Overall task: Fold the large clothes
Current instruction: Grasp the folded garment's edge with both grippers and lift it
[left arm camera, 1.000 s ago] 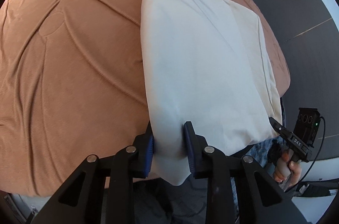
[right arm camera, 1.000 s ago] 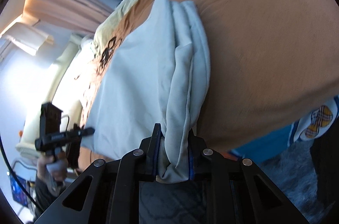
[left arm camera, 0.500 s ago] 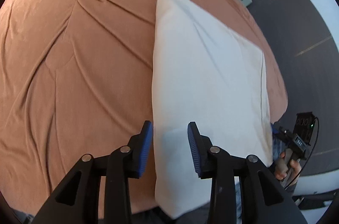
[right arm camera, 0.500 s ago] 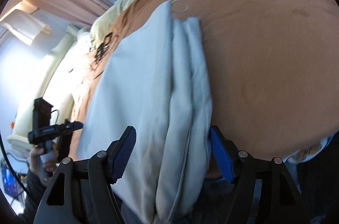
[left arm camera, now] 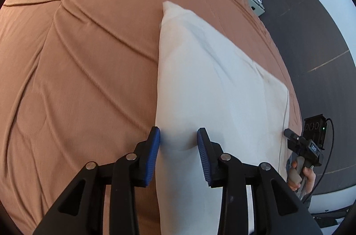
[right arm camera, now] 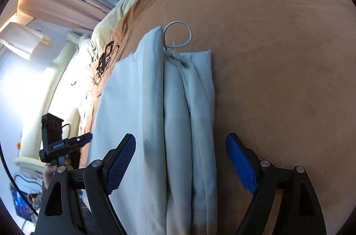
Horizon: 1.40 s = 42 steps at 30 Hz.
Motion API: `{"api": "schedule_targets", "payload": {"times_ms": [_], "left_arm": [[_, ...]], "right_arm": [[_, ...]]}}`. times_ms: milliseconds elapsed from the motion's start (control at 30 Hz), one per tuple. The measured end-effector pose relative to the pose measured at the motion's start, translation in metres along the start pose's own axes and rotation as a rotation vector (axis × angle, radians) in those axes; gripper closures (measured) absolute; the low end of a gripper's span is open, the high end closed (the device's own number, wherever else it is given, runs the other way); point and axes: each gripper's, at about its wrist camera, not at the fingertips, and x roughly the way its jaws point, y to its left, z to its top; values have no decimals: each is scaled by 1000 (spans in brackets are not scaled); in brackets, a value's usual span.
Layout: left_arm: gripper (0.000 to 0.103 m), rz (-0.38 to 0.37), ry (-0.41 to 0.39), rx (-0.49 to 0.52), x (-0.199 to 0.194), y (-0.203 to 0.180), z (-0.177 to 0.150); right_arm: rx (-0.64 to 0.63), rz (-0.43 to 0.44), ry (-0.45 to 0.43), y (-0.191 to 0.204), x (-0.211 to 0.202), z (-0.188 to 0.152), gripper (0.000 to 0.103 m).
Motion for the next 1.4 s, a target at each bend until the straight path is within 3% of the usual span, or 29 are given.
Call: {"api": "schedule_targets", "payload": {"times_ms": [200,400,600,833,867,967,1067,1400], "left_arm": [[68,-17,-2,-21,7,11,16],[67,-20,0,-43,26,11,41],[56,-31,10,-77,45,12,67],[56,-24,12,-86,66,7,79],[58,-16,8,-84,66,5,81],[70,9,-1,-43,62,-6,80],[78,33,-17,12,49,-16,78],[88,20,-159,56,-25,-44,64]], "right_arm": [[19,38,52,-2,25,25,32],[13,26,95,5,46,41,34],[-7,-18,112,9,50,45,42],[5,-12,120,11,55,48,42],[5,-15,118,13,57,50,46],[-6,7,119,20,60,52,70],[-27,23,105,30,53,53,81],[-165,6,1,104,5,41,84]]}}
